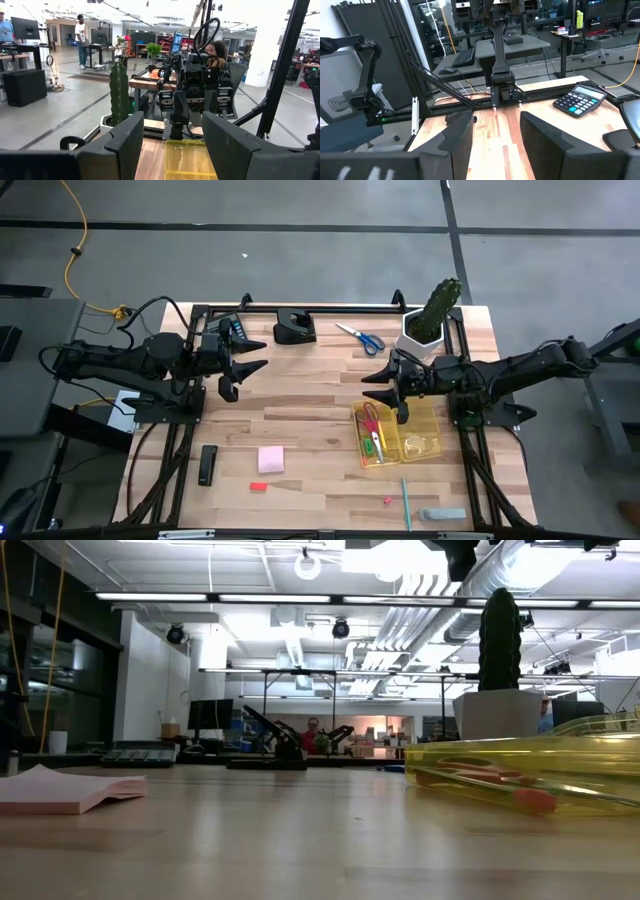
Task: Pack school essentials
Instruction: Put the light blue pen into the yellow box
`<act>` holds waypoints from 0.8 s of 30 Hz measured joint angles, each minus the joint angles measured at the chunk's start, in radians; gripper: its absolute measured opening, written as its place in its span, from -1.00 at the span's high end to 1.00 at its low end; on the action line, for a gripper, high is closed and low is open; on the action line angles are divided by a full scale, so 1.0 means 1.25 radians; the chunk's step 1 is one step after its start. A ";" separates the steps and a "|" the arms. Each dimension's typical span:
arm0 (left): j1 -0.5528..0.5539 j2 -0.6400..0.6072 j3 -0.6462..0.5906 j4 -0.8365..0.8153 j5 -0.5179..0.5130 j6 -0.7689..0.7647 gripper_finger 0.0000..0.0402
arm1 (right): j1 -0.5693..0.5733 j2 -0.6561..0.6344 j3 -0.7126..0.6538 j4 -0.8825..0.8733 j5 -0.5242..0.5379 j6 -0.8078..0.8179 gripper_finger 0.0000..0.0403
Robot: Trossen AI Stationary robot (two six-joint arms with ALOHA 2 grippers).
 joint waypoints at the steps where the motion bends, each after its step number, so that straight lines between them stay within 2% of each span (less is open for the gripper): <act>1: 0.000 0.000 0.000 0.000 0.000 0.001 0.06 | 0.000 0.000 0.000 0.000 0.000 0.000 0.22; 15: 0.000 -0.053 0.000 -0.009 0.002 0.001 0.06 | 0.000 0.000 0.000 0.003 0.007 0.000 0.22; 24: 0.000 -0.076 0.000 -0.102 0.002 -0.056 0.06 | 0.000 0.000 0.000 0.003 0.007 -0.001 0.22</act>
